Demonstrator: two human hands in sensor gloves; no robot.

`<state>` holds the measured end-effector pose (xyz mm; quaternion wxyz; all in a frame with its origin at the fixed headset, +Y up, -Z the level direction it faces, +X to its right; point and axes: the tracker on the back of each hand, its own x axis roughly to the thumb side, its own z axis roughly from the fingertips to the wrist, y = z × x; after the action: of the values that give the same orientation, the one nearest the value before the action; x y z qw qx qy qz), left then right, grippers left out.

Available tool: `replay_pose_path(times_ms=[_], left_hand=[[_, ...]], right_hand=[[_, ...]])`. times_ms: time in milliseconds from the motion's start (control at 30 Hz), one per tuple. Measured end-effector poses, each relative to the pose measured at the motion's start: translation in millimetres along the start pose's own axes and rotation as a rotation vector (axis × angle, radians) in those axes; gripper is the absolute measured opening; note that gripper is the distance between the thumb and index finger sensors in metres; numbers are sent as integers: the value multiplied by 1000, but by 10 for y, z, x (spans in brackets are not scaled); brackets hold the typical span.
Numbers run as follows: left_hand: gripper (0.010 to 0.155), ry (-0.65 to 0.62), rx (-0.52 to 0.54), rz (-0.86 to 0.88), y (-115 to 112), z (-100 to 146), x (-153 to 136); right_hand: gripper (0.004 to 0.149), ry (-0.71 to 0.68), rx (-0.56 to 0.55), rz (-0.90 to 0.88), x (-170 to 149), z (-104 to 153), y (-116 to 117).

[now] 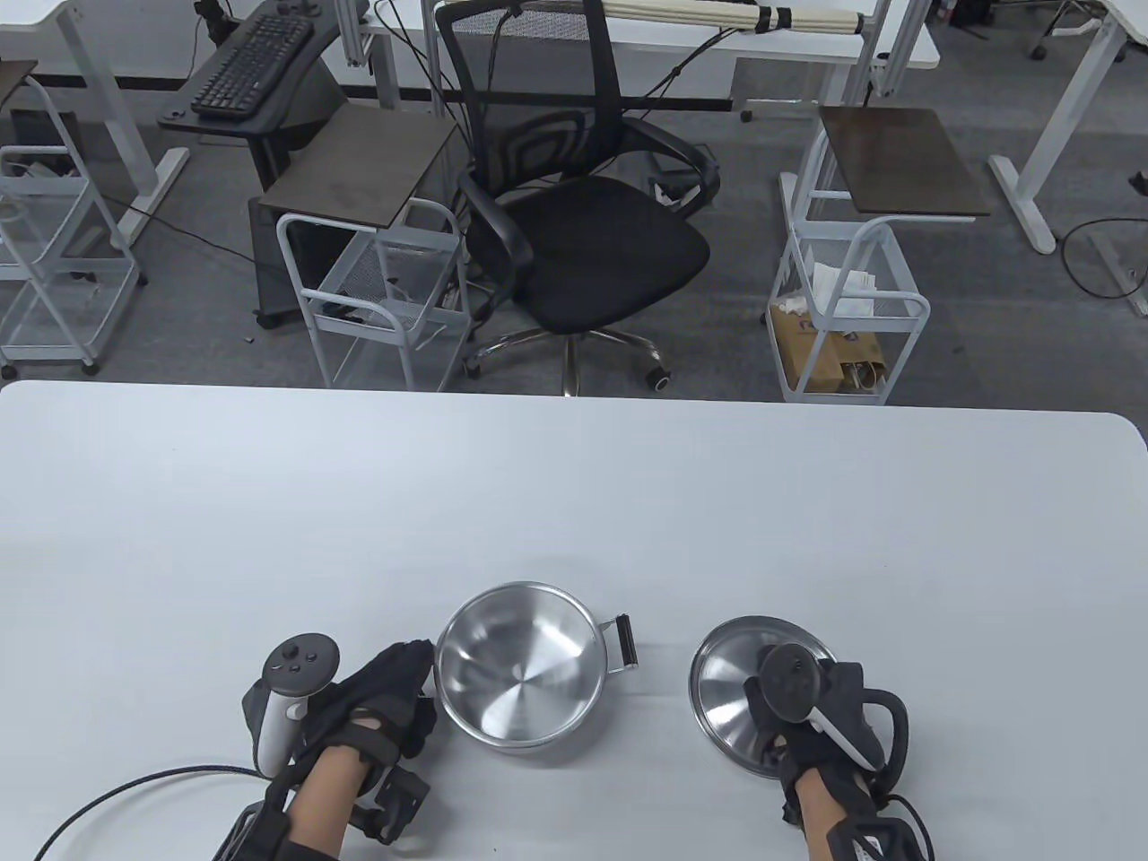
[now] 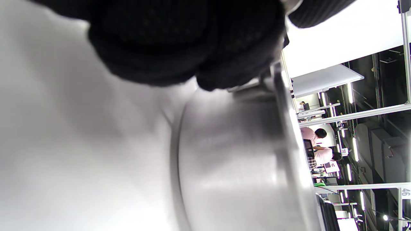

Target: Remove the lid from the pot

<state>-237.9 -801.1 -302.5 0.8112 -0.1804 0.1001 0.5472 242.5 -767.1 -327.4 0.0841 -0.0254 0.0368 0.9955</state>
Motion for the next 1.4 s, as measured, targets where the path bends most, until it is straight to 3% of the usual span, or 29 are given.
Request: replay_pose_path(times_ms=[233,367,533,733,967,1400], left_hand=[[71,-32,120,24,196,78,-39],[72,-160,335,-49,381,226,68],[69,-390,446,-258,429,477,381],[77,-583,443,-580,247,744,683],[87,-688,384,-936,-102,857,826],[86,-627,304,-1001,-293,684,725]], right_hand=[[51,32,-43,-144,-121,33,-50],[58,-20,-117,-199,-70,113,-187],[62,-178,-194,-259,189,259,-356],[69,-377,-223,-242,580,511,-489],[74,-462,-175,-97,768,573,-354],[71,-442,-68,-51,735,479,-157]])
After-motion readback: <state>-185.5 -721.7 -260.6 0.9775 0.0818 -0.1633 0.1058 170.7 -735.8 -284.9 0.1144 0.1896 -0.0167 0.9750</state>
